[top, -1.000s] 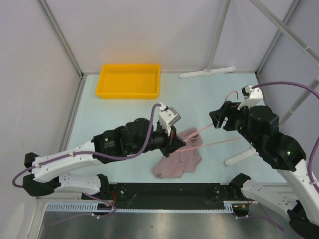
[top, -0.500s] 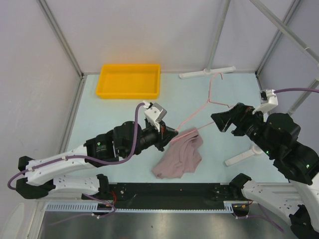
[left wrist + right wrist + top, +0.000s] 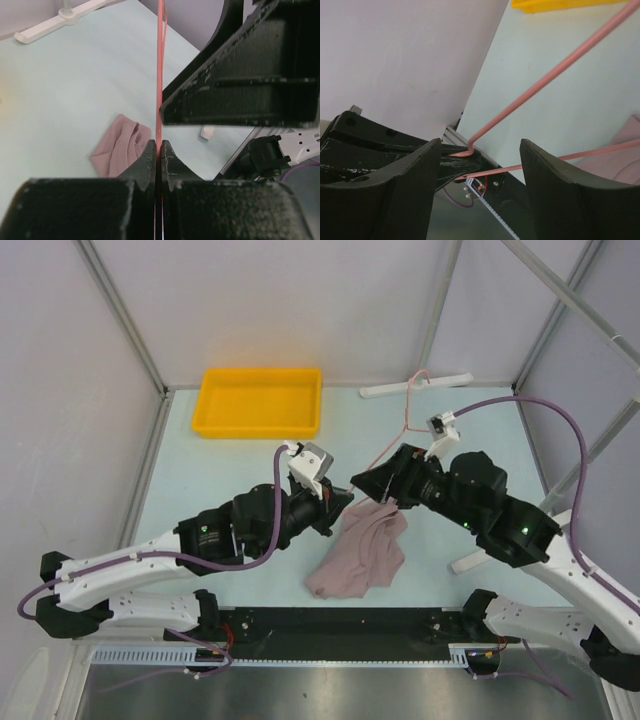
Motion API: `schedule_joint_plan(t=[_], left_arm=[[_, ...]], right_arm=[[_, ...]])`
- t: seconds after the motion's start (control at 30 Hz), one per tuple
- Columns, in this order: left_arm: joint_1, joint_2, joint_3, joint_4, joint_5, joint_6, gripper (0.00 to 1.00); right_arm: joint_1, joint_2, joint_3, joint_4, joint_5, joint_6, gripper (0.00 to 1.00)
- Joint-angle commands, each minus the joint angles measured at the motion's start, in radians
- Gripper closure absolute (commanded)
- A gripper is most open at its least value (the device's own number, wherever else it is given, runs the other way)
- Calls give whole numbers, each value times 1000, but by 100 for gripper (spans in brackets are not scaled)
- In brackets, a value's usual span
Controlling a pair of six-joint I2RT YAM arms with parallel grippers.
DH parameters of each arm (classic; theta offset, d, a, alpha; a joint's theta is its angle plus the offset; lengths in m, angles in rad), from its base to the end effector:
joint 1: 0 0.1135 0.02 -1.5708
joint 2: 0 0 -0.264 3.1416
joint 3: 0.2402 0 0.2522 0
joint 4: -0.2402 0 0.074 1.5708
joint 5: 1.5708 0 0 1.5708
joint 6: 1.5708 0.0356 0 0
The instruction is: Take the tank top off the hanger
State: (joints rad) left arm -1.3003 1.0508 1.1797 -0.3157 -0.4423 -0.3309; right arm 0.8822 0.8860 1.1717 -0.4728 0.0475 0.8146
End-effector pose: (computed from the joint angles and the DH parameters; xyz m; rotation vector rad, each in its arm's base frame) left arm 0.0757 -0.2160 0.4139 0.5355 1.7279 -0.7990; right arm 0.1149 0.1370 0.4242 -0.0270 1.9163 1.1608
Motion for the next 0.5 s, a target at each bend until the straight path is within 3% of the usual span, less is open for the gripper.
schedule_joint_plan(t=[0.0, 0.27, 0.47], left_arm=[[-8, -8, 3, 52, -42, 18, 100], [-25, -26, -23, 55, -93, 9, 100], [-33, -34, -34, 55, -99, 9, 100]], right_arm=[[89, 21, -7, 132, 127, 44, 38], [124, 40, -64, 223, 205, 101, 62], [136, 47, -76, 240, 279, 130, 87]])
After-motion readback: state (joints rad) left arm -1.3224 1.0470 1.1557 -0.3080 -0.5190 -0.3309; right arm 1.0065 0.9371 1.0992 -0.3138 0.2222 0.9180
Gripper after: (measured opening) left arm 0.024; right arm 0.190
